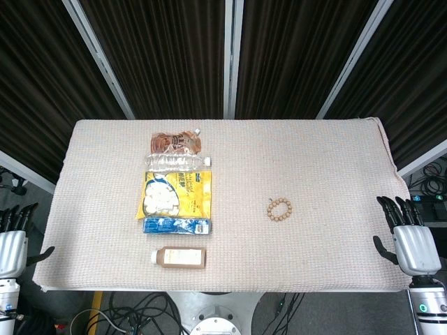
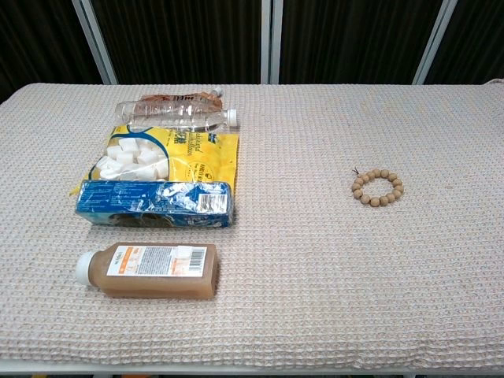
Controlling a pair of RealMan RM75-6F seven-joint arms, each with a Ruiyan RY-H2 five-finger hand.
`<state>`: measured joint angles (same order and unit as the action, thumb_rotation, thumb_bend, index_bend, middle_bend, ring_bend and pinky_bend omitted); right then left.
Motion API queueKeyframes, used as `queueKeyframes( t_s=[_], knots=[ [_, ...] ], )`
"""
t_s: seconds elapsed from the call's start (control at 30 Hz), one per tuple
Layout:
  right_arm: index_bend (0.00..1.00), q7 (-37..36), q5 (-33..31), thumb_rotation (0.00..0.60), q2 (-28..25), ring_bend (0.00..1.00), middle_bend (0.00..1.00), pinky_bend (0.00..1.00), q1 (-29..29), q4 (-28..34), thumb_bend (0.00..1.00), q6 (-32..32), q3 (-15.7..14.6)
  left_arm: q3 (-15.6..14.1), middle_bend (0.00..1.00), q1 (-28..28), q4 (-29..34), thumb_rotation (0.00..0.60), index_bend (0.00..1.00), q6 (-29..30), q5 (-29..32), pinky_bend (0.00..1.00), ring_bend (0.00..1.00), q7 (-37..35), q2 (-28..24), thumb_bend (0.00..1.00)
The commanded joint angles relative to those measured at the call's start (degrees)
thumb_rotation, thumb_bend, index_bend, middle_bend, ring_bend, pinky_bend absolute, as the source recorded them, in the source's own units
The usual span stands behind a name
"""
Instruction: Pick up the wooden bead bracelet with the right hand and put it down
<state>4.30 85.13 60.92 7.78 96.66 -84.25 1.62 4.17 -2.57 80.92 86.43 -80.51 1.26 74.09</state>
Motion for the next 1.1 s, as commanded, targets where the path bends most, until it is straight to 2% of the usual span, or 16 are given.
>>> queueKeyframes(
  t_s=[0.03, 0.2, 0.33, 0.4, 0.53, 0.67, 0.77, 0.9, 1.1],
  knots=[
    [0.0, -0.3, 0.64, 0.6, 0.51, 0.0, 0.11, 0.0, -0.03, -0.51, 0.26, -0.37, 0.29, 0.08, 0.13, -0.12, -0.15, 0.6, 0.1, -0.3, 0.11, 0.06, 0.03, -0.1, 0.05, 0.0],
    [0.0, -0.64, 1.55, 0.6, 1.22, 0.0, 0.13, 0.0, 0.41, -1.17, 0.27, -0.07, 0.7, -0.03, 0.13, -0.24, -0.3, 0.6, 0.1, -0.65, -0.19, 0.06, 0.03, -0.81, 0.03, 0.0],
    [0.02, -3.19, 2.27, 0.6, 3.05, 0.04, 0.21, 0.03, 3.12, -2.48, 0.29, 2.36, 2.31, -0.3, 0.13, -0.52, -0.4, 0.6, 0.1, -1.09, -0.9, 0.06, 0.03, -1.95, -0.04, 0.0],
    [0.07, -5.13, 1.79, 0.6, 4.57, 0.07, 0.27, 0.08, 6.04, -3.95, 0.32, 6.52, 3.26, -0.4, 0.13, -0.71, -0.4, 0.6, 0.1, -1.17, -1.42, 0.06, 0.03, -2.44, -0.09, 0.0],
    [0.17, -5.5, -0.32, 0.6, 8.42, 0.08, 0.31, 0.09, 12.9, -7.52, 0.33, 16.94, 4.96, -0.57, 0.13, -0.72, -0.2, 0.6, 0.1, -0.96, -1.98, 0.06, 0.03, -2.89, -0.33, 0.0],
    [0.27, -4.04, -2.49, 0.6, 13.9, 0.09, 0.33, 0.1, 20.21, -13.11, 0.34, 27.39, 6.28, -0.68, 0.13, -0.43, 0.23, 0.6, 0.1, -0.97, -1.73, 0.06, 0.03, -3.26, -0.77, 0.0],
    [0.28, -2.06, -3.54, 0.6, 18.53, 0.09, 0.33, 0.1, 24.26, -18.02, 0.33, 31.94, 6.96, -0.71, 0.13, -0.35, 0.4, 0.6, 0.1, -1.09, -1.55, 0.06, 0.03, -3.27, -0.81, 0.0],
    [0.29, 0.1, -4.31, 0.6, 24.57, 0.09, 0.33, 0.1, 28.25, -24.85, 0.31, 35.3, 7.48, -0.74, 0.13, -0.42, 0.58, 0.6, 0.1, -1.4, -1.44, 0.06, 0.03, -3.17, -0.87, 0.0],
    [0.33, 2.97, -3.45, 0.6, 32.04, 0.09, 0.35, 0.1, 31.41, -33.56, 0.31, 35.56, 6.84, -0.69, 0.13, -0.47, 0.45, 0.6, 0.1, -1.73, -1.22, 0.06, 0.03, -3.5, -0.95, 0.0]
  ],
)
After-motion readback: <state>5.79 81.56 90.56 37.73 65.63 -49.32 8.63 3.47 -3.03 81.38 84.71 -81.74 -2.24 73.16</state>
